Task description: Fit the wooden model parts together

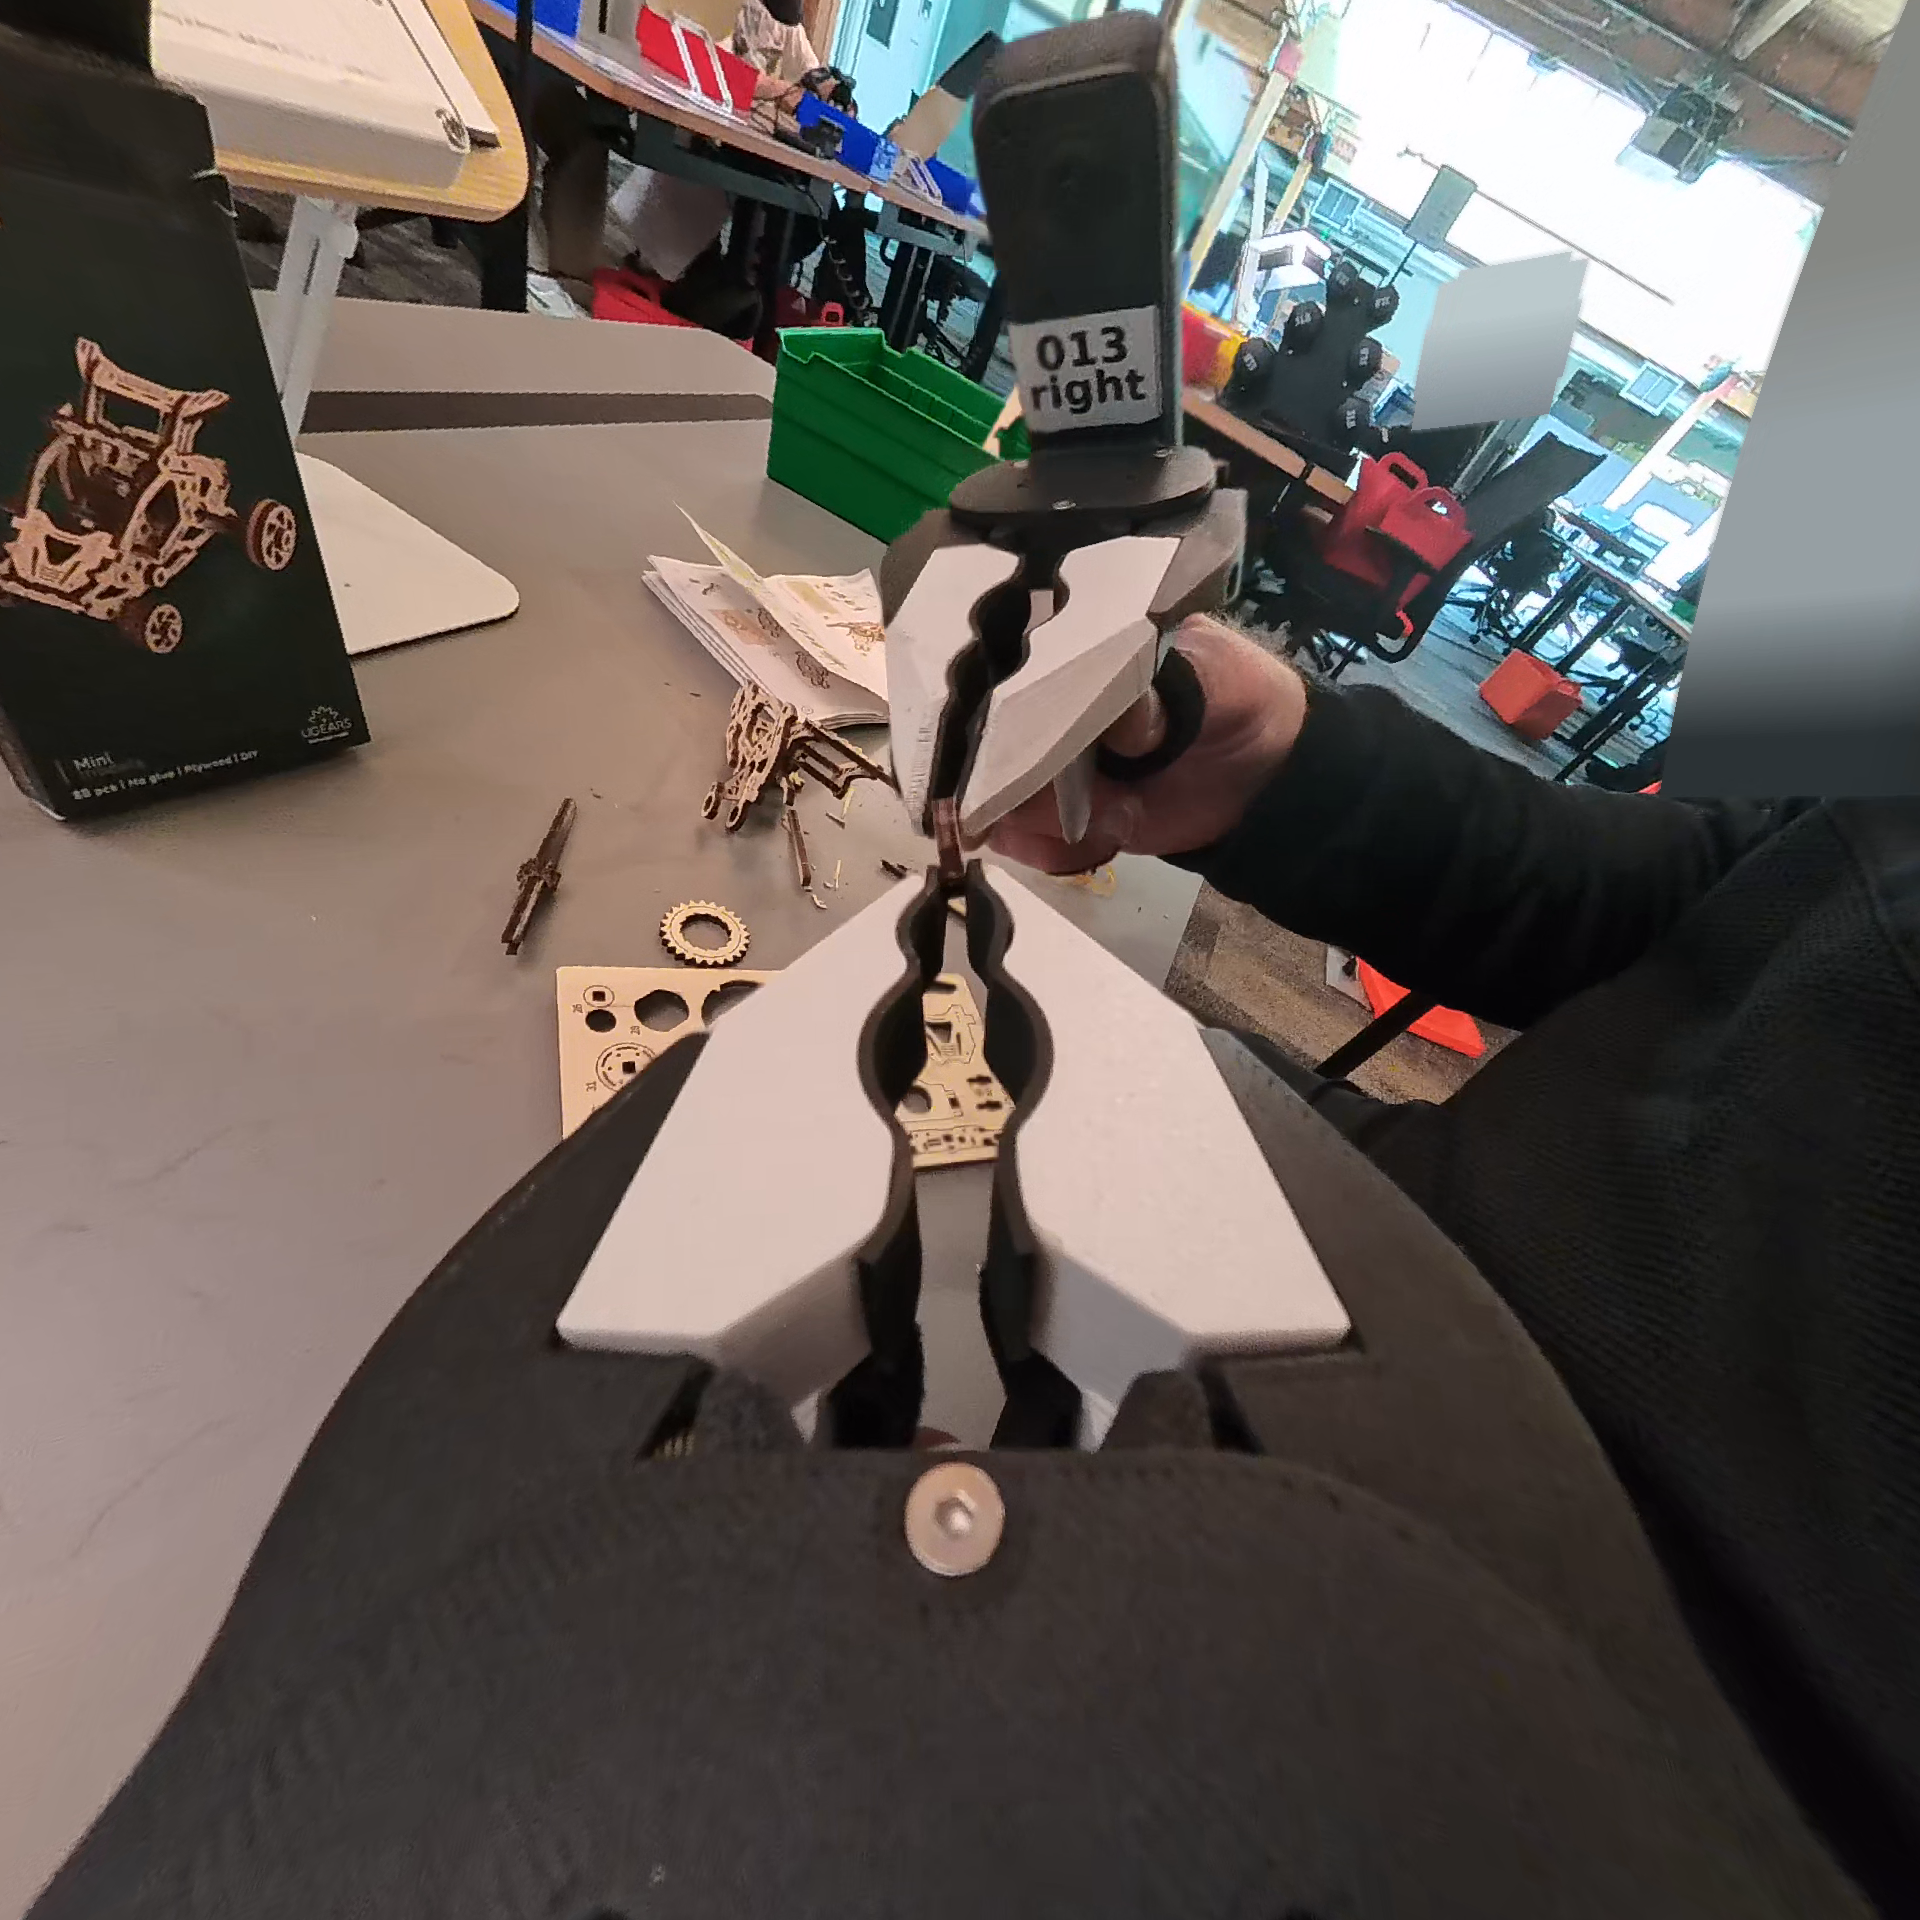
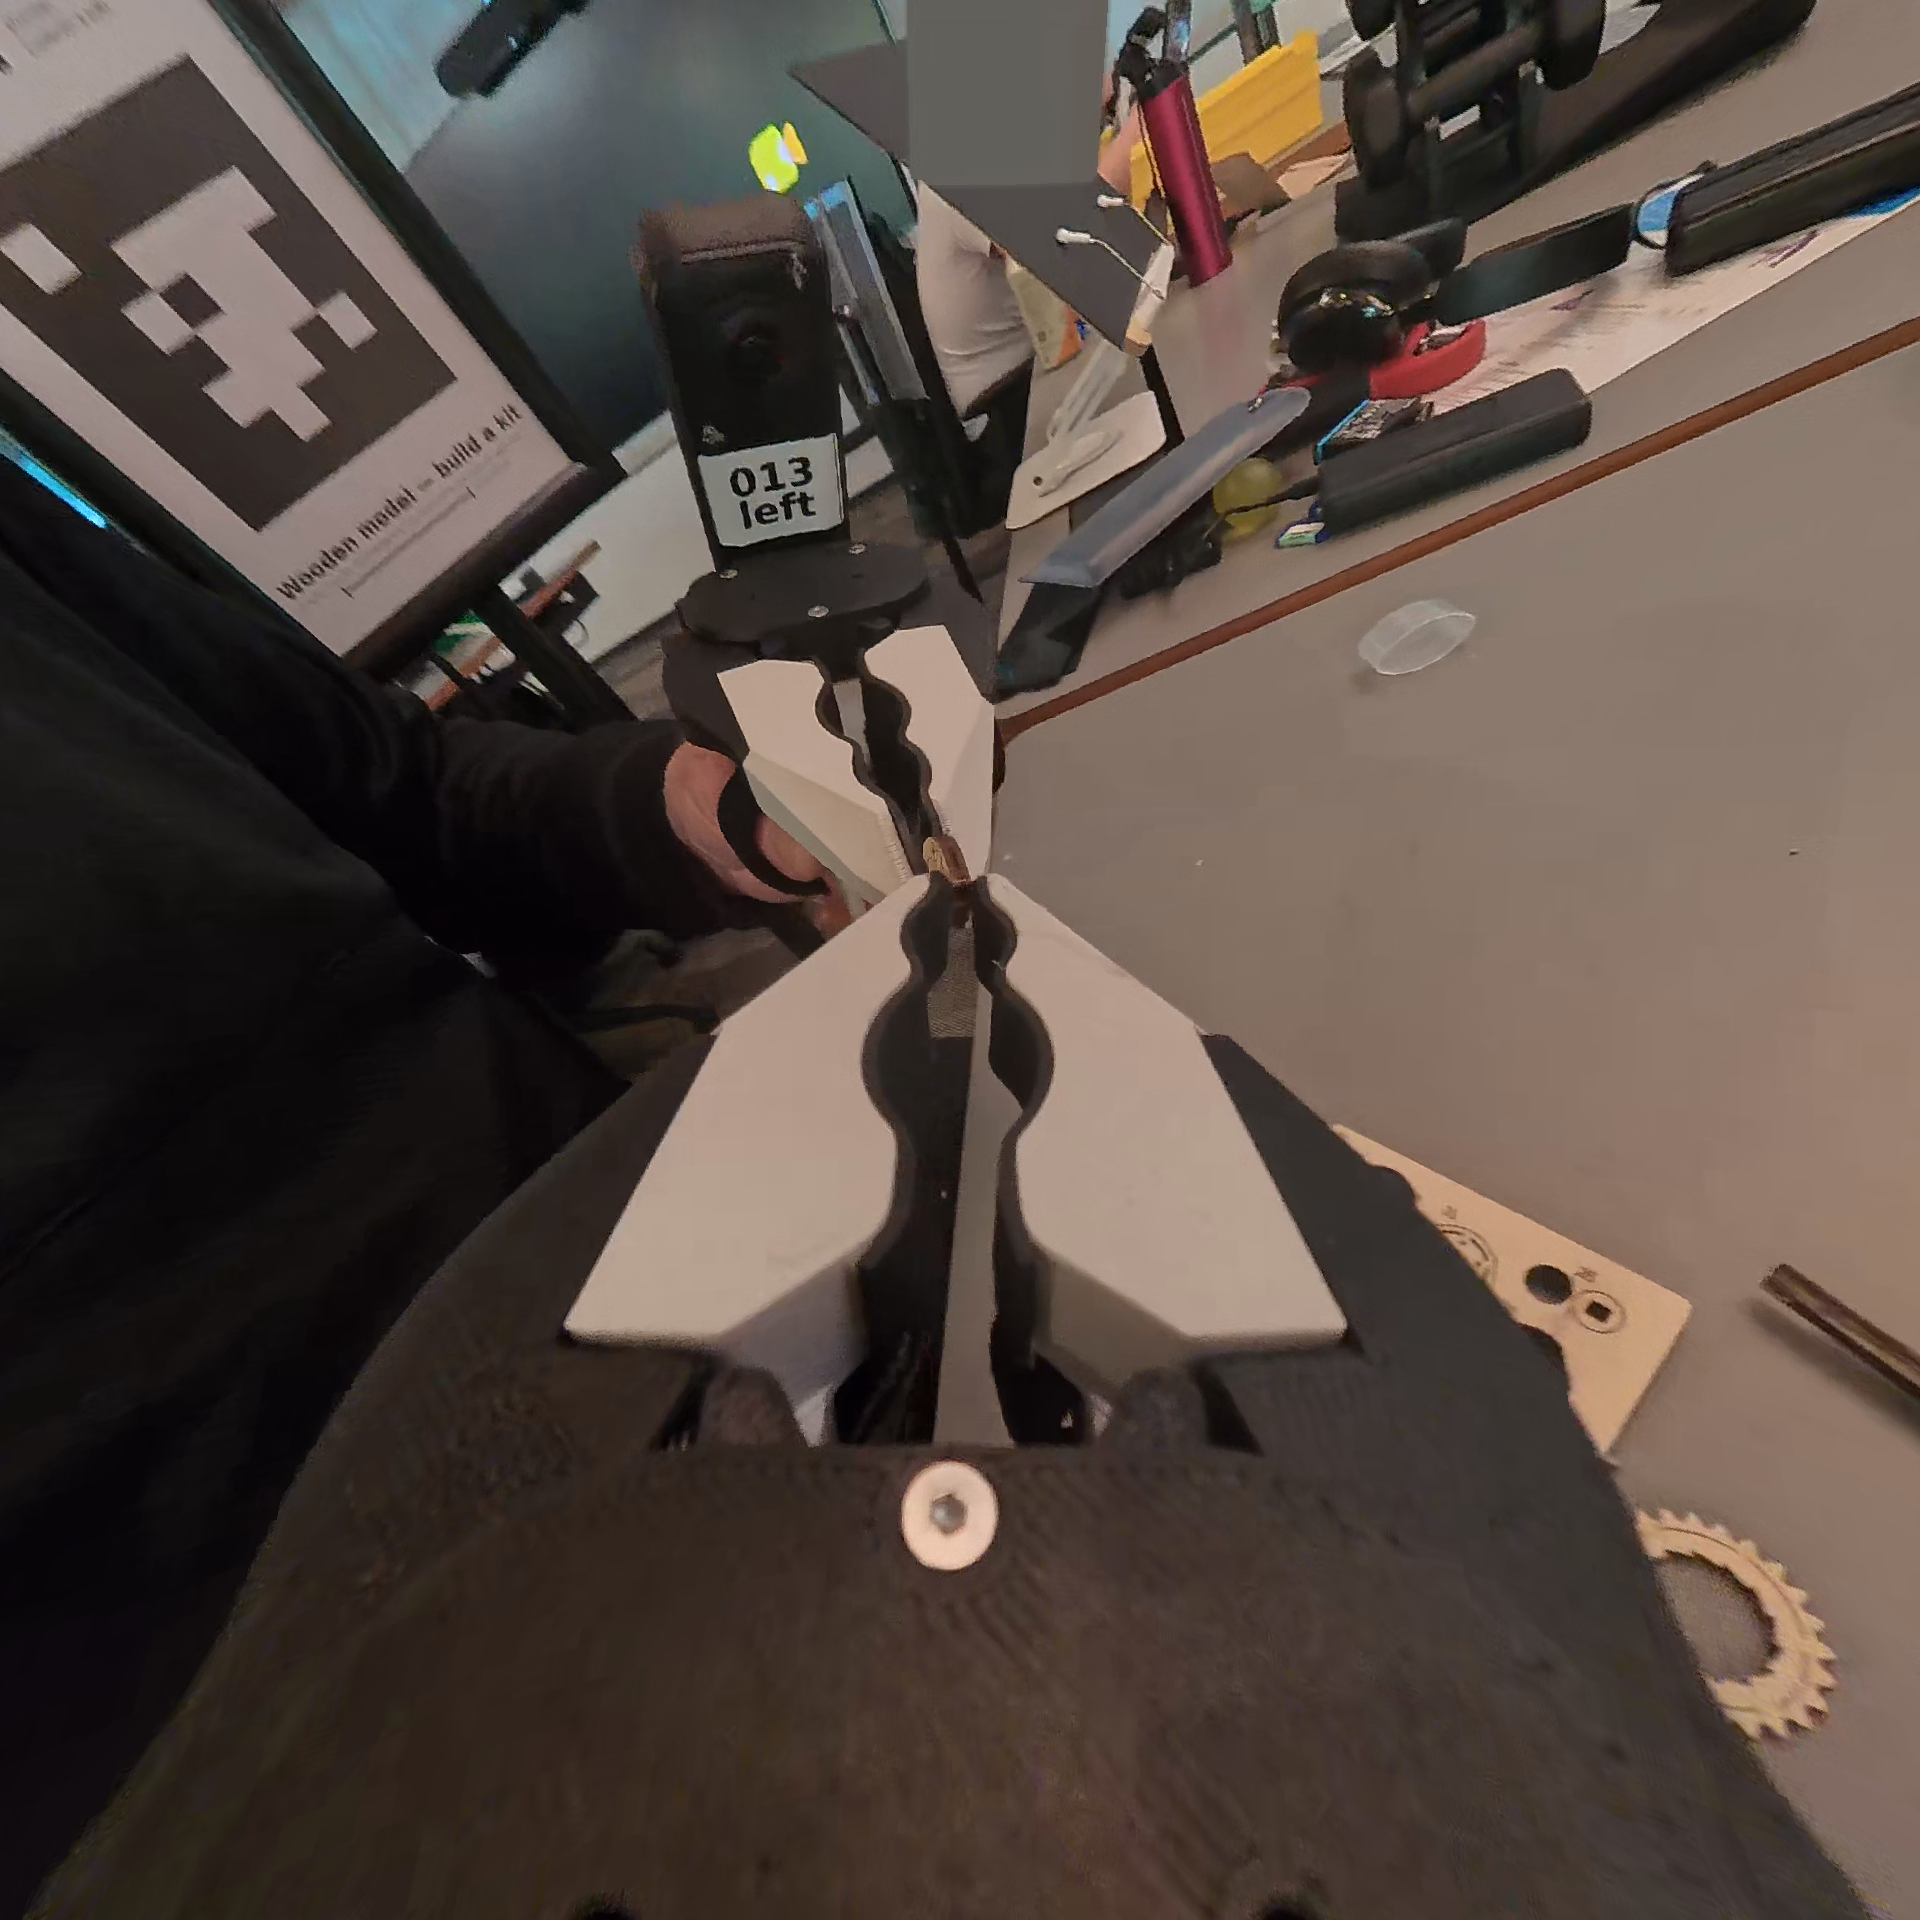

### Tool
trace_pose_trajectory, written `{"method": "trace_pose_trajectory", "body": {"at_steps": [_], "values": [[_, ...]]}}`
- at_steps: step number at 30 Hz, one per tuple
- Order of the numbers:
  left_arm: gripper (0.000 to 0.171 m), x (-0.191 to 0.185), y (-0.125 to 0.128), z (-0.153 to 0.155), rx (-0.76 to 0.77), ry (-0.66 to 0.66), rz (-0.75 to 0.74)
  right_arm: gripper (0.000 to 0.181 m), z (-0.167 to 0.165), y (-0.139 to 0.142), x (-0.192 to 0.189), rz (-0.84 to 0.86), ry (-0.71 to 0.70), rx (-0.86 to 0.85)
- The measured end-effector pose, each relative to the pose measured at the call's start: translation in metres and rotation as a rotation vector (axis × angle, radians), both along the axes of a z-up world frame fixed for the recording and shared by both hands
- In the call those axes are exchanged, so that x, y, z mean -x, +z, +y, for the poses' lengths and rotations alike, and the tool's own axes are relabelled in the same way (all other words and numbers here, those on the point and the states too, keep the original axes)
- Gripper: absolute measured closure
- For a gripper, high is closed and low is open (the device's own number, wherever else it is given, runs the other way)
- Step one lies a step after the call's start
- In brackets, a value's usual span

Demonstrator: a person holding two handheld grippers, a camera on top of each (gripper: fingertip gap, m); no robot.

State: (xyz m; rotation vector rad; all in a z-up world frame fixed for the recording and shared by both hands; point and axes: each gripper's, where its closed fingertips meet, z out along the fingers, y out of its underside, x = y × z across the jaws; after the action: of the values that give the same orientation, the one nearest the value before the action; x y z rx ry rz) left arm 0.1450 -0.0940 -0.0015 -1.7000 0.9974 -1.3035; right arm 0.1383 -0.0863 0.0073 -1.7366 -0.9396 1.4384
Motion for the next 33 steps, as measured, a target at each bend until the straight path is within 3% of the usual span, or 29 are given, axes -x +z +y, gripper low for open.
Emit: {"method": "trace_pose_trajectory", "body": {"at_steps": [4, 15, 17, 19, 22, 25, 30, 33], "values": [[0.169, 0.001, 0.000, -0.001, -0.009, -0.007, 0.013, 0.180, 0.000, -0.001, 0.001, 0.034, 0.012, 0.066], [0.169, 0.000, -0.014, 0.004, -0.062, 0.048, 0.097, 0.180, 0.006, -0.017, -0.001, -0.178, -0.064, -0.027], [0.170, -0.013, -0.003, -0.017, -0.070, -0.049, 0.039, 0.181, 0.017, -0.031, -0.005, -0.306, -0.142, -0.093], [0.169, -0.022, -0.016, -0.014, -0.254, -0.012, 0.192, 0.181, 0.008, -0.029, 0.007, -0.280, -0.104, -0.107], [0.171, -0.003, -0.008, 0.005, -0.143, 0.065, 0.116, 0.181, 0.016, -0.013, -0.006, -0.274, -0.147, -0.149], [0.170, 0.009, -0.005, 0.016, -0.077, 0.083, 0.059, 0.181, 0.021, -0.020, -0.011, -0.269, -0.130, -0.097], [0.170, 0.019, -0.033, 0.024, 0.029, 0.072, 0.069, 0.181, 0.020, -0.031, -0.005, -0.166, -0.112, 0.012], [0.170, 0.026, -0.061, 0.026, 0.101, 0.056, 0.150, 0.181, 0.020, -0.041, -0.002, -0.099, -0.098, 0.099]]}}
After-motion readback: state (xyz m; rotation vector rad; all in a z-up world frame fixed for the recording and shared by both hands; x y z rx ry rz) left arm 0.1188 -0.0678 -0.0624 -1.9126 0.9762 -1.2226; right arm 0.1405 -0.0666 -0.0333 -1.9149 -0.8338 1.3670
